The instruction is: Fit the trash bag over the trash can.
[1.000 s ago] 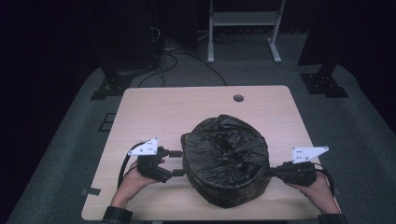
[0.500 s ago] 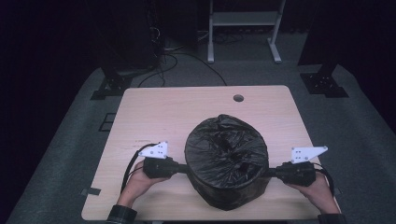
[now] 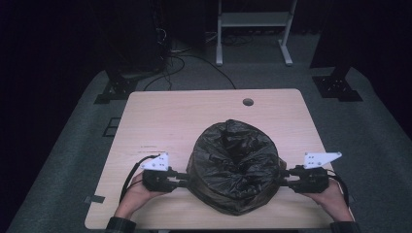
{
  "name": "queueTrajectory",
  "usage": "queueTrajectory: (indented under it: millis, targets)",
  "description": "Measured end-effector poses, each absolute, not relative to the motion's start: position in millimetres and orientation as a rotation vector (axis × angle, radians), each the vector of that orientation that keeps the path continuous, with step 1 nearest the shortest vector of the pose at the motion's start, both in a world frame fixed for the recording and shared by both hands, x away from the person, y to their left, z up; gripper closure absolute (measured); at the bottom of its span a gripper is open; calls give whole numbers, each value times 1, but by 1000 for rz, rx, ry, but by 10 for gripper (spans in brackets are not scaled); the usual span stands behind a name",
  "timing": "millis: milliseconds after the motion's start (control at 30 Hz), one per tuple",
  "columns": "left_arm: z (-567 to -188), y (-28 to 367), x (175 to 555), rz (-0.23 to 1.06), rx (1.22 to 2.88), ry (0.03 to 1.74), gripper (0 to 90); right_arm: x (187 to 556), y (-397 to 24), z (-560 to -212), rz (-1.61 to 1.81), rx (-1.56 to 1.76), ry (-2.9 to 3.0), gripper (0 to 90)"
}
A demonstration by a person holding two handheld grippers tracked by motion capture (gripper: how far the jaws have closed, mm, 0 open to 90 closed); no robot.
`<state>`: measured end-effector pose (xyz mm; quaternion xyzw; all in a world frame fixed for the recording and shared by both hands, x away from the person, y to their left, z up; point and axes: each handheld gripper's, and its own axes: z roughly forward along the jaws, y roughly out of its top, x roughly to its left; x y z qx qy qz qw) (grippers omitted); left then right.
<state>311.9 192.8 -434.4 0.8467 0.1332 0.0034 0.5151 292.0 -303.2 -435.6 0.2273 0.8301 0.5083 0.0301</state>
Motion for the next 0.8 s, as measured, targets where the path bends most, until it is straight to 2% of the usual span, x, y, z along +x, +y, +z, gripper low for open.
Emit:
queueTrajectory:
  millis: [100,200,267,367,567,800]
  targets:
    - [-423,198,309,21,1980,329,525,291,-306,-430,1626,712,2489,375]
    - [-412,201,306,33,1951,354,392,289,-307,-427,1654,717,2447,268]
    - [-403,203,305,56,1936,382,291,288,-306,-424,1633,740,2418,140]
    - [-388,206,302,78,1911,397,178,286,-304,-420,1584,738,2393,104]
    - [-353,194,296,95,1911,347,15,284,-300,-414,1605,692,2400,103]
    - [-309,156,298,131,1937,270,0,288,-297,-408,1624,672,2395,103]
